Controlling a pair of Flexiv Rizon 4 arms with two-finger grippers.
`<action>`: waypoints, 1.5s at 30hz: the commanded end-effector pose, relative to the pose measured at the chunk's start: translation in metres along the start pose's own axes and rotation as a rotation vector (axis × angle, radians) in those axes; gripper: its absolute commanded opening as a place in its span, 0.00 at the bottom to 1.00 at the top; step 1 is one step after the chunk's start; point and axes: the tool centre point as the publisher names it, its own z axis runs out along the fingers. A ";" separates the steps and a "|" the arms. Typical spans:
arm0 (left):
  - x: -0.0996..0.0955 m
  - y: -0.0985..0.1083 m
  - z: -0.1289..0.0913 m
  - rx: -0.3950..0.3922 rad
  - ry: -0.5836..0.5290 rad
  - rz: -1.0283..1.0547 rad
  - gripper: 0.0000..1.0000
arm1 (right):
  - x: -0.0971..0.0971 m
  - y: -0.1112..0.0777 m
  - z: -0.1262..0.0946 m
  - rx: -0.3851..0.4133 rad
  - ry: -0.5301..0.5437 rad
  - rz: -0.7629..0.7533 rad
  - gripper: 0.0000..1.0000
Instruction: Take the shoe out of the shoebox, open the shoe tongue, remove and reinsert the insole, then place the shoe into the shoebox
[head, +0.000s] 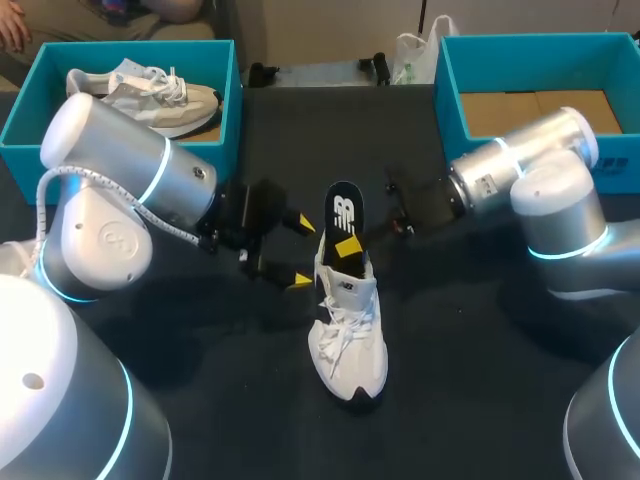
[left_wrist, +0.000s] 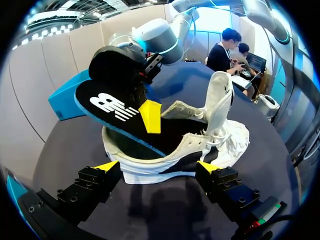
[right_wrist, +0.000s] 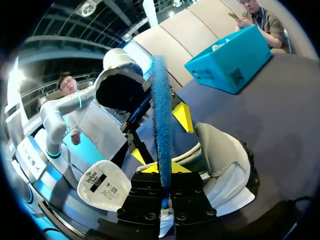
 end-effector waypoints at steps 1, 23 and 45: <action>0.002 0.001 0.000 -0.003 -0.003 -0.002 1.00 | -0.007 0.001 0.004 0.024 0.017 0.012 0.00; 0.003 0.003 0.002 -0.001 0.006 -0.005 1.00 | 0.003 -0.014 0.011 0.048 0.017 0.067 0.23; 0.006 0.006 -0.003 -0.014 0.008 -0.006 1.00 | -0.008 0.000 0.002 0.078 0.017 0.036 0.00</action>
